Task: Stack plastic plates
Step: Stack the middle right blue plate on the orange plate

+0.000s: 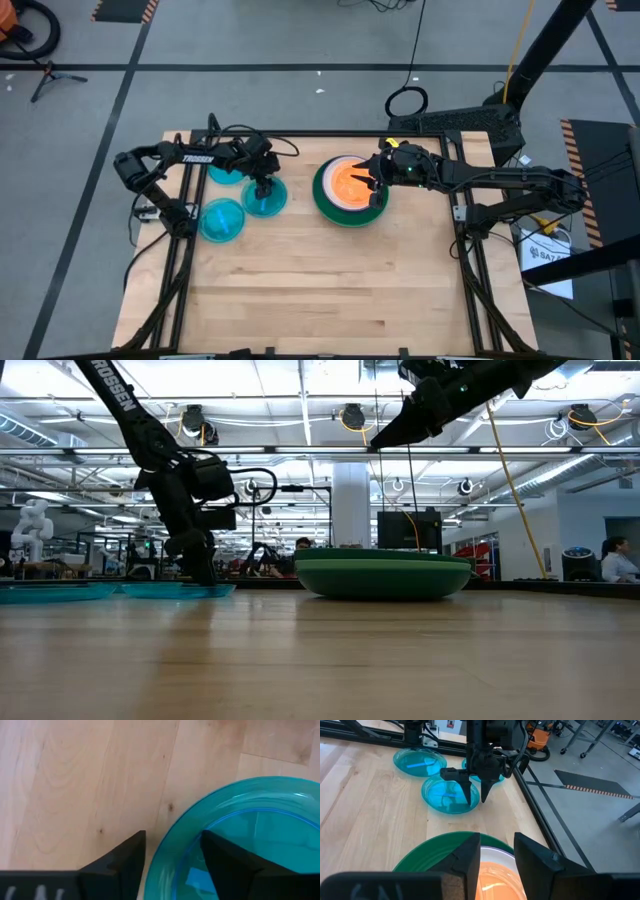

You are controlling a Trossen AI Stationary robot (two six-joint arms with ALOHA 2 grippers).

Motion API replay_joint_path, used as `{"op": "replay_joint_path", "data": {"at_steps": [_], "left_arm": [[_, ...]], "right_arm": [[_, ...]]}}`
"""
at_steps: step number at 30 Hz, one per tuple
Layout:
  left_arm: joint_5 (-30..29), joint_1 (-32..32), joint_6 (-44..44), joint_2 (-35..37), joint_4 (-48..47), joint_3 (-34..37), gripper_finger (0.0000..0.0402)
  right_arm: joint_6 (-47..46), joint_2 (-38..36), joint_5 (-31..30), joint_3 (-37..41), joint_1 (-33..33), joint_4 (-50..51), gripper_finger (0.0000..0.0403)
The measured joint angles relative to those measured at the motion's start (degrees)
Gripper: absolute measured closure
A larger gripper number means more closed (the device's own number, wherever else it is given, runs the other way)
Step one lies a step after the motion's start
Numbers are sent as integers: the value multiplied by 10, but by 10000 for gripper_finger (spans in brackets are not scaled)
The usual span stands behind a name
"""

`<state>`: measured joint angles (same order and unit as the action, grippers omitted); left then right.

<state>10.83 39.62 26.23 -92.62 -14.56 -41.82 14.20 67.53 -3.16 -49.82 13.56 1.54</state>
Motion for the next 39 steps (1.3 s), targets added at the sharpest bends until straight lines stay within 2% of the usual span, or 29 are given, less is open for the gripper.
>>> {"op": "replay_joint_path", "data": {"at_steps": [8,19,31,39], "left_arm": [[1,-1,-19,2,-4,0,271],[-8,-1,-26,41,-38,3,318],[-8,-1,-43,45,-40,2,389],[-5,-1,-65,45,-39,2,396]], "right_arm": [[0,0,0,0,0,0,289],[0,0,0,0,0,0,289],[0,0,0,0,0,0,289],[0,0,0,0,0,0,289]]}}
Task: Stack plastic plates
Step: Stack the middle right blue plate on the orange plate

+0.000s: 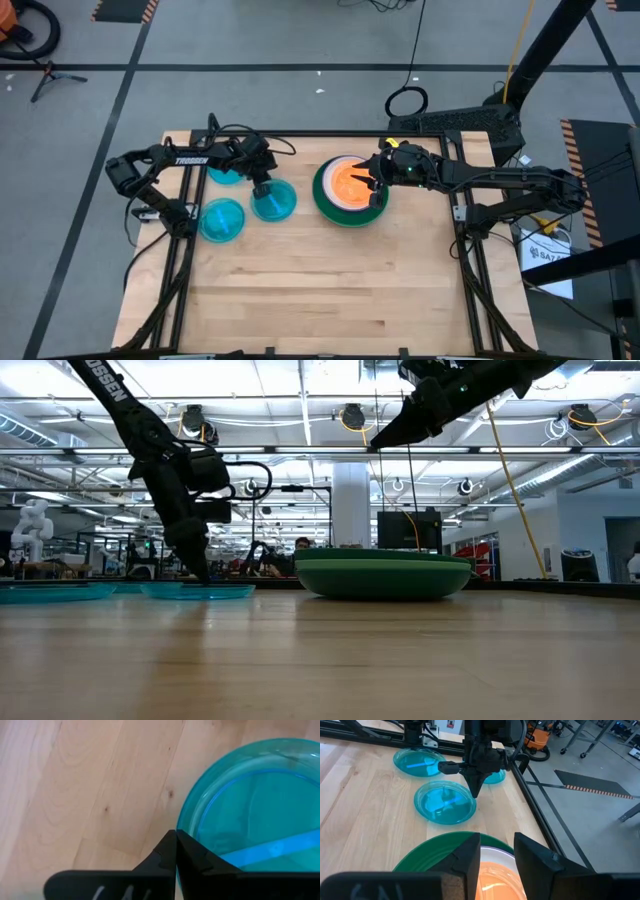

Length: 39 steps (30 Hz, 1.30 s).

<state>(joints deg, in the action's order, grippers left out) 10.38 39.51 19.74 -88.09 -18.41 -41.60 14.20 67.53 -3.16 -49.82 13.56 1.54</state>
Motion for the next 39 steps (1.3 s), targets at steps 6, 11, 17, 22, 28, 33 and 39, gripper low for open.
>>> {"op": "replay_joint_path", "data": {"at_steps": [6,11,17,22,28,33,39], "left_arm": [[0,0,-11,1,0,0,397],[0,0,-24,28,-4,-1,397],[-13,0,-40,95,-21,-1,398],[-14,-2,-53,137,-31,-1,398],[-14,-19,-62,161,-32,-1,398],[-15,-41,-76,168,-28,-1,398],[-42,-73,-101,195,-28,-1,398]], "right_arm": [[0,0,0,0,0,0,289],[0,0,0,0,0,0,289],[0,0,0,0,0,0,289],[0,0,0,0,0,0,289],[0,0,0,0,0,0,289],[0,0,0,0,0,0,289],[-2,0,0,0,0,0,289]]}}
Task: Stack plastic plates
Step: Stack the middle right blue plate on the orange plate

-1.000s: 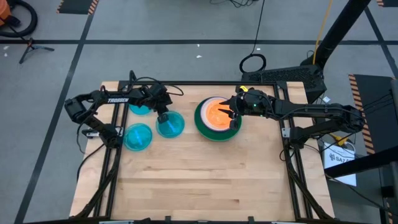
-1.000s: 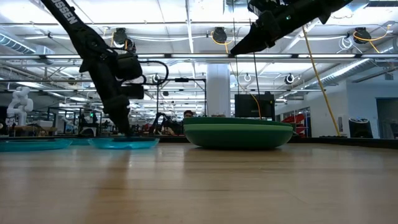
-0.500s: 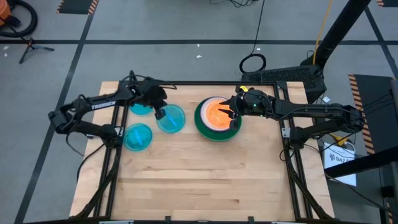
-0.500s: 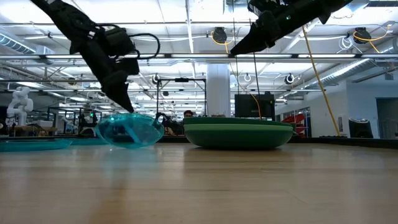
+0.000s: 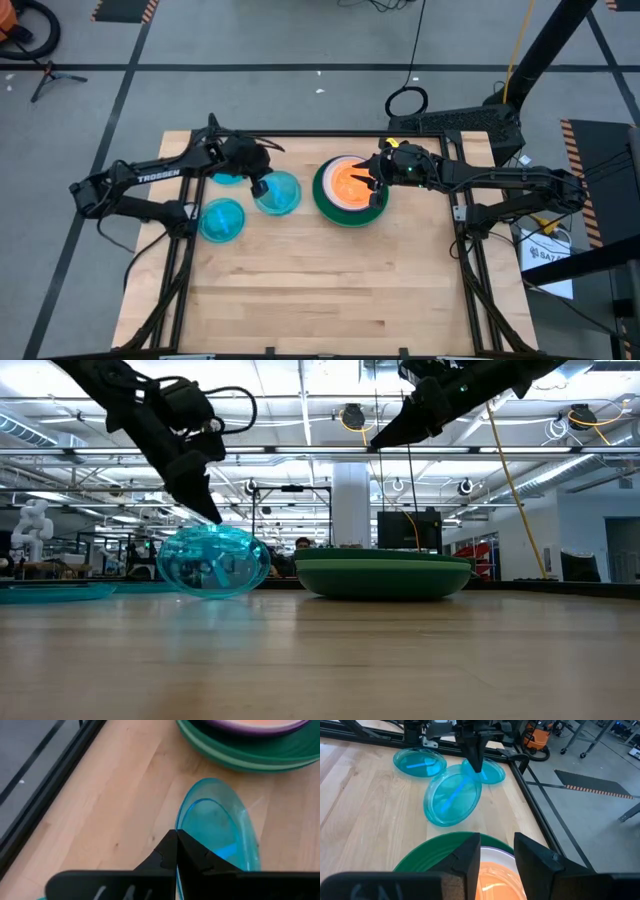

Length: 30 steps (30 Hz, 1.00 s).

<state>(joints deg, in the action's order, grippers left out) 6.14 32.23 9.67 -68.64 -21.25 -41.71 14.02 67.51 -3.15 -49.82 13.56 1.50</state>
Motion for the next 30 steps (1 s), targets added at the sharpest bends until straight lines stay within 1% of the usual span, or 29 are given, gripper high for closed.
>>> {"op": "replay_joint_path", "data": {"at_steps": [4,8,12,15,19,24,27,30], "left_arm": [[-5,-21,-14,25,-9,0,398],[-34,-42,-28,51,-26,0,398],[-49,-64,-35,71,-35,0,398],[-48,-89,-39,79,-42,0,399],[-53,-130,-42,81,-56,0,399],[-93,-177,-47,81,-58,16,399],[-113,-195,-54,81,-46,31,399],[-114,-209,-56,81,-12,57,399]], "right_arm": [[-18,0,0,0,0,-14,289],[-53,8,0,0,0,-60,289],[-59,41,0,-6,-1,-111,289],[-75,76,2,-35,-2,-104,289],[-89,119,2,-83,-5,-64,289],[-91,170,2,-129,-16,-39,289],[-99,199,2,-160,-21,-24,289],[-106,223,3,-188,-21,-6,289]]}}
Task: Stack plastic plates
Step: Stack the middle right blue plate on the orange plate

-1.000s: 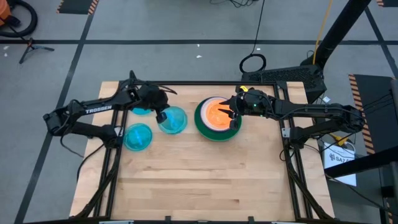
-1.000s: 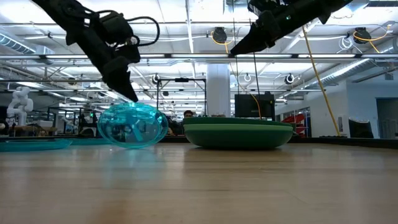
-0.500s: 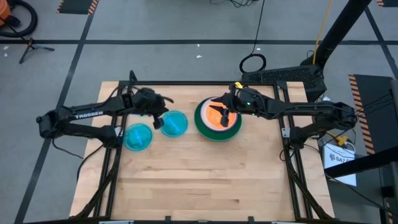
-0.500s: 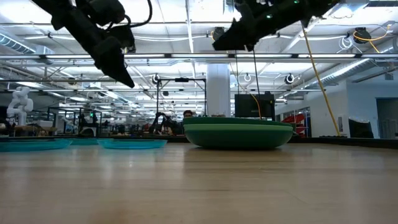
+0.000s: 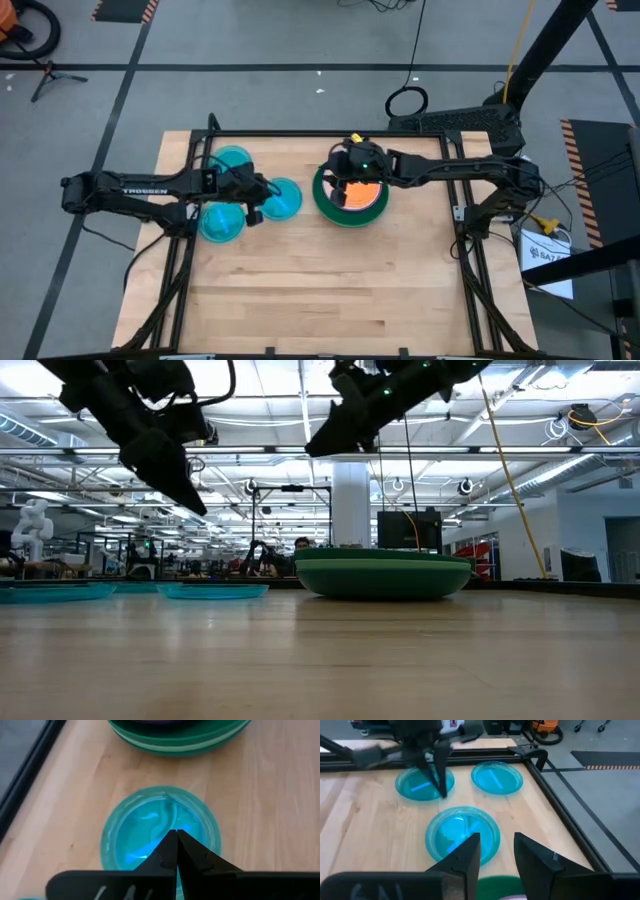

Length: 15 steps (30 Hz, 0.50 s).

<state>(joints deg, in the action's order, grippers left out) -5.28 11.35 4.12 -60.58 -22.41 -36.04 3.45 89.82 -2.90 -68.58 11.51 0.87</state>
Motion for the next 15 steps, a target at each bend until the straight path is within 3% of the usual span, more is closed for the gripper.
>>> {"op": "replay_joint_path", "data": {"at_steps": [9,15], "left_arm": [[0,-27,-6,0,56,63,399],[3,-53,-61,-1,68,69,382]], "right_arm": [[13,48,0,-66,0,80,289],[38,46,0,-68,1,119,289]]}}
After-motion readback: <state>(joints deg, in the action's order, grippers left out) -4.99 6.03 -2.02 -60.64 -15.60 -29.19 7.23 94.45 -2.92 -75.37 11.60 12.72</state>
